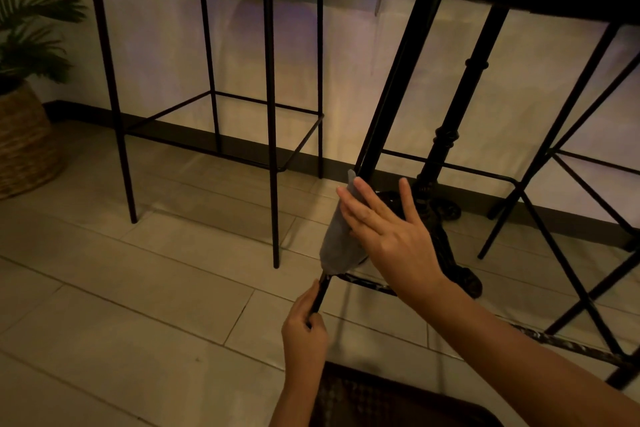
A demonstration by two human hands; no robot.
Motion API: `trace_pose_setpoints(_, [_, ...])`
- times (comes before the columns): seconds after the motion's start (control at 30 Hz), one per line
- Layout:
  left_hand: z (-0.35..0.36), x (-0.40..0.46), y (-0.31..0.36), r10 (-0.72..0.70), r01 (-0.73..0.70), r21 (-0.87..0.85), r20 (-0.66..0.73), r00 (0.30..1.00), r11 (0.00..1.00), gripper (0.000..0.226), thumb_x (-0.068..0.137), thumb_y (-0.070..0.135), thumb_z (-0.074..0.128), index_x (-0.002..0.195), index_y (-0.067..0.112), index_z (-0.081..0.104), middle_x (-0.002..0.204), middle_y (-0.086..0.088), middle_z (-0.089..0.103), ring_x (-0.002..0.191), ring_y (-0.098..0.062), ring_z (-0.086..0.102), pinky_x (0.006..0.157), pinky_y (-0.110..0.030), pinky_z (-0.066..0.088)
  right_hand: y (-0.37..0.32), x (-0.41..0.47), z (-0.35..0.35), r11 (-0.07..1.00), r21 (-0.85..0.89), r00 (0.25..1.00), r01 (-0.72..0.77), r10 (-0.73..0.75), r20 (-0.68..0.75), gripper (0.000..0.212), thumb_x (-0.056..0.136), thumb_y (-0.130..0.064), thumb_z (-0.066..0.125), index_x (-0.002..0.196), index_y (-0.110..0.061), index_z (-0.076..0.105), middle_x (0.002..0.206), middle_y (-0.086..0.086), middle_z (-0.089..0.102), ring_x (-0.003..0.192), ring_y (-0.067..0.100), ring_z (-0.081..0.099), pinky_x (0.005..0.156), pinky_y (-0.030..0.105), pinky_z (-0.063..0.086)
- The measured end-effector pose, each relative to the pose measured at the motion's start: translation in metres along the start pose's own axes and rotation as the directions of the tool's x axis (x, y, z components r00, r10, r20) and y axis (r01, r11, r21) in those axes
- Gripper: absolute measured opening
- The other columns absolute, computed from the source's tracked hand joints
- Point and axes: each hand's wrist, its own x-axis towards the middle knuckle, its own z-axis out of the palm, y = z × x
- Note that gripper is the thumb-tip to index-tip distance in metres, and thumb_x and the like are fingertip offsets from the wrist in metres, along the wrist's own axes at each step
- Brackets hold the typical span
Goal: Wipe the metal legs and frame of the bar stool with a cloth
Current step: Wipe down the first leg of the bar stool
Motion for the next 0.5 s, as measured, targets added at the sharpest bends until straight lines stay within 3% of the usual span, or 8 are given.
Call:
trace_pose_setpoints(0.1, [-0.004, -0.002, -0.014, -0.016, 0.016, -0.031, 0.012, 1.000, 0.999, 0.046, 0.088, -0.010, 0.042, 0.121, 0.018, 0.057, 0.120, 0.010, 0.057, 0.116, -0.004, 0.050, 0.087, 0.004, 0.032, 0.005, 0.002, -0.003, 0.997, -0.039, 0.997, 0.073, -0.073, -0.009, 0.055, 0.075, -0.008, 0.053, 0.129, -0.010, 0.048, 0.144, 0.005, 0.035, 0.137, 0.025, 0.021, 0.111, 0.052, -0.002])
trace_pose_setpoints(0.23, [-0.005, 0.003, -0.026, -0.072, 0.079, -0.133, 0.052, 0.996, 0.988, 0.033, 0.088, 0.012, 0.058, 0.118, 0.024, 0.059, 0.116, 0.011, 0.061, 0.110, 0.000, 0.054, 0.086, -0.001, 0.039, 0.010, 0.007, -0.008, 0.979, -0.094, 0.984, 0.179, -0.179, 0.013, 0.053, 0.069, -0.004, 0.056, 0.122, -0.010, 0.057, 0.137, 0.006, 0.047, 0.135, 0.029, 0.022, 0.110, 0.054, 0.002])
trace_pose_setpoints(0.4, [-0.001, 0.007, -0.031, -0.118, 0.111, -0.230, -0.017, 0.993, 0.967, 0.031, 0.082, 0.005, 0.063, 0.111, 0.016, 0.065, 0.105, 0.007, 0.067, 0.103, -0.003, 0.059, 0.080, -0.004, 0.044, 0.005, 0.004, 0.003, 0.960, -0.120, 0.964, 0.252, -0.238, 0.119, 0.047, 0.071, -0.007, 0.055, 0.117, -0.012, 0.060, 0.130, 0.006, 0.055, 0.137, 0.028, 0.018, 0.110, 0.055, -0.001])
trace_pose_setpoints(0.5, [0.002, 0.010, -0.031, -0.115, 0.097, -0.226, -0.069, 0.991, 0.969, 0.027, 0.082, 0.002, 0.063, 0.102, 0.020, 0.067, 0.098, 0.008, 0.068, 0.098, -0.006, 0.062, 0.079, -0.006, 0.046, 0.002, 0.005, 0.003, 0.958, -0.100, 0.957, 0.270, -0.255, 0.140, 0.043, 0.071, -0.008, 0.055, 0.112, -0.013, 0.063, 0.125, 0.005, 0.059, 0.136, 0.028, 0.020, 0.110, 0.056, -0.003])
